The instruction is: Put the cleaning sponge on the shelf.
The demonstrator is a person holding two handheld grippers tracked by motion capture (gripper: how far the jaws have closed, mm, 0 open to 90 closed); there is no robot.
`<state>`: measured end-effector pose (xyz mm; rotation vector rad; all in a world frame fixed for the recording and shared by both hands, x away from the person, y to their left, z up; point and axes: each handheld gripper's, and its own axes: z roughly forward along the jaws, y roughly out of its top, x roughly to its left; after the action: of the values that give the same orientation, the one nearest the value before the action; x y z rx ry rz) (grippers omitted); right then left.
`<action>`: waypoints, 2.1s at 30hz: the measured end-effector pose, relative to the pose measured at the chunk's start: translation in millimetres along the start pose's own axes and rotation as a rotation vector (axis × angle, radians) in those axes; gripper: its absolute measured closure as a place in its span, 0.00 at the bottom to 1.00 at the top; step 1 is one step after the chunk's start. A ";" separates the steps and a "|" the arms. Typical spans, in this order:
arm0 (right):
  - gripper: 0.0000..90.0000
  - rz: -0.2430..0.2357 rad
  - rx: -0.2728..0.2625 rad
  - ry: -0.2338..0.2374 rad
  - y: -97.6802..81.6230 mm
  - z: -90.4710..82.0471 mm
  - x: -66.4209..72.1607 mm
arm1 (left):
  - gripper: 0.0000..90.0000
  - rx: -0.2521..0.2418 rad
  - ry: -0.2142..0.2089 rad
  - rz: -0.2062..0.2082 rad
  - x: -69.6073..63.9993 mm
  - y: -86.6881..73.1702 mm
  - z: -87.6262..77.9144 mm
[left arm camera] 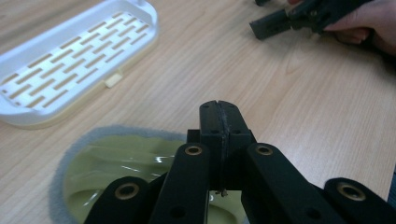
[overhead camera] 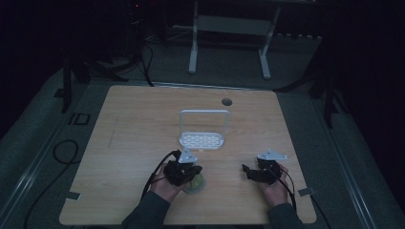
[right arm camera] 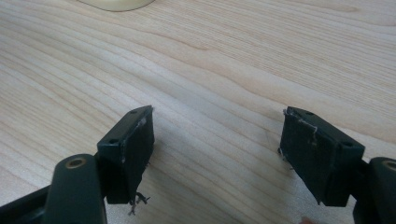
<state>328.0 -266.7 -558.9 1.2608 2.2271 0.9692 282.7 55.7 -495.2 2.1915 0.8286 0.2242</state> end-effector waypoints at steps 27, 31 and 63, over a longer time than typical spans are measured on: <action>0.28 0.000 0.000 0.000 0.0 0.0 0.0 | 1.00 0.025 0.008 -0.024 3.0 -14.8 -14.0; 0.28 0.000 0.000 0.000 0.0 0.0 0.0 | 1.00 0.039 0.003 -0.008 -1.2 -9.0 -5.0; 0.28 0.000 0.000 0.000 0.0 0.0 0.0 | 0.73 0.066 0.134 -0.082 52.9 -27.5 -54.7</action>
<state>328.0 -266.7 -558.9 1.2602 2.2275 0.9689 288.2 135.4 -482.4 2.2170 1.0111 0.3093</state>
